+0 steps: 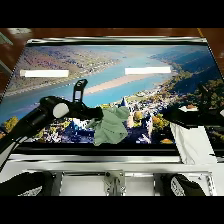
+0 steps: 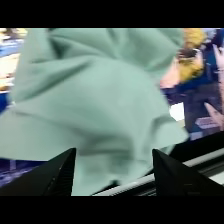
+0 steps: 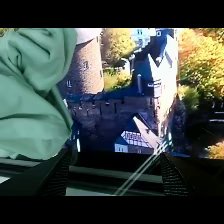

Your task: Fold the shirts.

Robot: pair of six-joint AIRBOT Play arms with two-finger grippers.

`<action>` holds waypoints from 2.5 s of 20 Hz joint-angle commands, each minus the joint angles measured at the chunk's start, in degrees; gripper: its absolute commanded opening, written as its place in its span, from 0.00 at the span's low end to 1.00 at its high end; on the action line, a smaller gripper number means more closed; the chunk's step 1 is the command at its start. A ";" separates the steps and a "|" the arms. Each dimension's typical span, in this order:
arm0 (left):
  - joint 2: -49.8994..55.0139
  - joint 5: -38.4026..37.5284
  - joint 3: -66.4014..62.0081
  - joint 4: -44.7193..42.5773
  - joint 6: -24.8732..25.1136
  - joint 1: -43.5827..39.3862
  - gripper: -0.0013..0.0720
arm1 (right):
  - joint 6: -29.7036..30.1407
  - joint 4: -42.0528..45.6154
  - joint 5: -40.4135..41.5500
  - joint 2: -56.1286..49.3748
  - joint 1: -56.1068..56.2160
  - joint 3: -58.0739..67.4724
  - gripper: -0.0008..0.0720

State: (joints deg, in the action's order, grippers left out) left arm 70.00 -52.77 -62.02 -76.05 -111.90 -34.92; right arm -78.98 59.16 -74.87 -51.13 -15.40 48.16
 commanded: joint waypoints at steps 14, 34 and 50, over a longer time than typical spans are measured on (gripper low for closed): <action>-0.31 14.93 20.68 6.80 -1.11 10.12 0.85 | 4.74 -12.70 10.80 -24.72 16.90 -5.03 0.96; 5.05 23.39 19.98 25.51 18.47 12.15 0.07 | 3.69 -13.64 17.07 -24.79 29.00 -5.03 0.96; -4.96 25.22 14.95 25.44 29.64 12.15 0.07 | 3.52 -8.68 21.51 -30.27 37.00 5.68 0.09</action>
State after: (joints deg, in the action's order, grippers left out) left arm 67.44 -27.94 -44.58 -50.54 -87.90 -22.79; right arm -76.84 47.59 -53.32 -82.13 21.43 49.12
